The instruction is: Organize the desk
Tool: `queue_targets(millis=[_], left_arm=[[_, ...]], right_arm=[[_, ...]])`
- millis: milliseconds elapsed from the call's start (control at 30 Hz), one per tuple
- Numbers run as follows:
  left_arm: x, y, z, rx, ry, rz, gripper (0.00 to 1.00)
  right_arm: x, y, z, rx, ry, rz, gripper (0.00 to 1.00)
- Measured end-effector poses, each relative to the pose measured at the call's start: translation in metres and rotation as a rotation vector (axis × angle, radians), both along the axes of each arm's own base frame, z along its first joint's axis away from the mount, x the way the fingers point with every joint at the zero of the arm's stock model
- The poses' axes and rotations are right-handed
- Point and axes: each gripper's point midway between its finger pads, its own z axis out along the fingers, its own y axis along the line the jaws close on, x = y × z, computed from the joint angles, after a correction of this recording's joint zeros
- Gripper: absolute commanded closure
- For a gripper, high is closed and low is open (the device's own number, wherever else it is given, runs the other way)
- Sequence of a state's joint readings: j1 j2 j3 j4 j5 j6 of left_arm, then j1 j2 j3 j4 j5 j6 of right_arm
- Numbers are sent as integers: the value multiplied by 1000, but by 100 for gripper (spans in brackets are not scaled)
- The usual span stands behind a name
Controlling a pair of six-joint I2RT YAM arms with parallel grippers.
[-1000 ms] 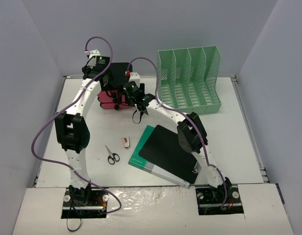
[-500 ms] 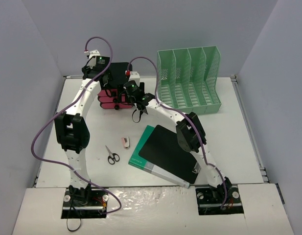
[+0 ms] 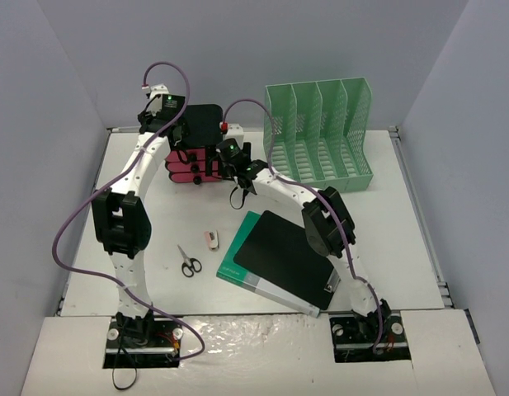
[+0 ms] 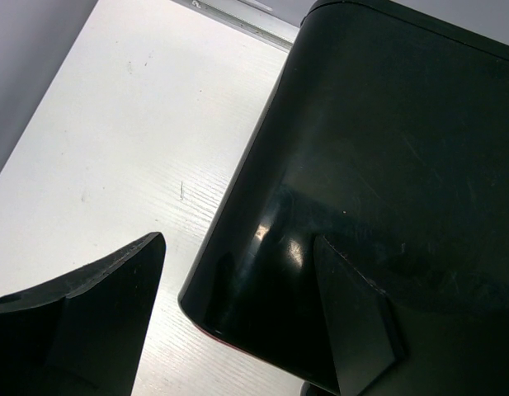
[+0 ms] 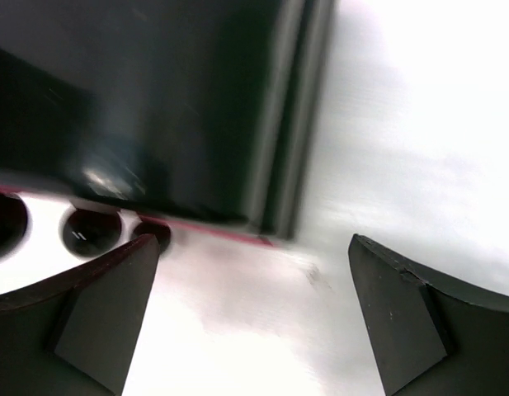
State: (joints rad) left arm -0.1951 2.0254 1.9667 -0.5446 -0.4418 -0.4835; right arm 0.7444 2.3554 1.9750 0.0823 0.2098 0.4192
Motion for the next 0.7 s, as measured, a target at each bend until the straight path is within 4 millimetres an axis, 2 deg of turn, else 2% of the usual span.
queue_targets(millis=[100,167,333,567,700], left_arm=[[0,0,0,0,0,0,31],[0,0,0,0,0,0,31],[0,0,0,-1,0,0,31],[-1,-3,0,-14,5,-11,31],[-2,-4,0,-17,11,-19,31]], right_arm=[[-11,-11,2,-8,16,-5,5],[-15,-14,10,0,14,-6,7],[-25,-2,26,36,-13,14,11],[-57,22,0,14,-28,63,13],[-64,39,0,44,-78,69,12]])
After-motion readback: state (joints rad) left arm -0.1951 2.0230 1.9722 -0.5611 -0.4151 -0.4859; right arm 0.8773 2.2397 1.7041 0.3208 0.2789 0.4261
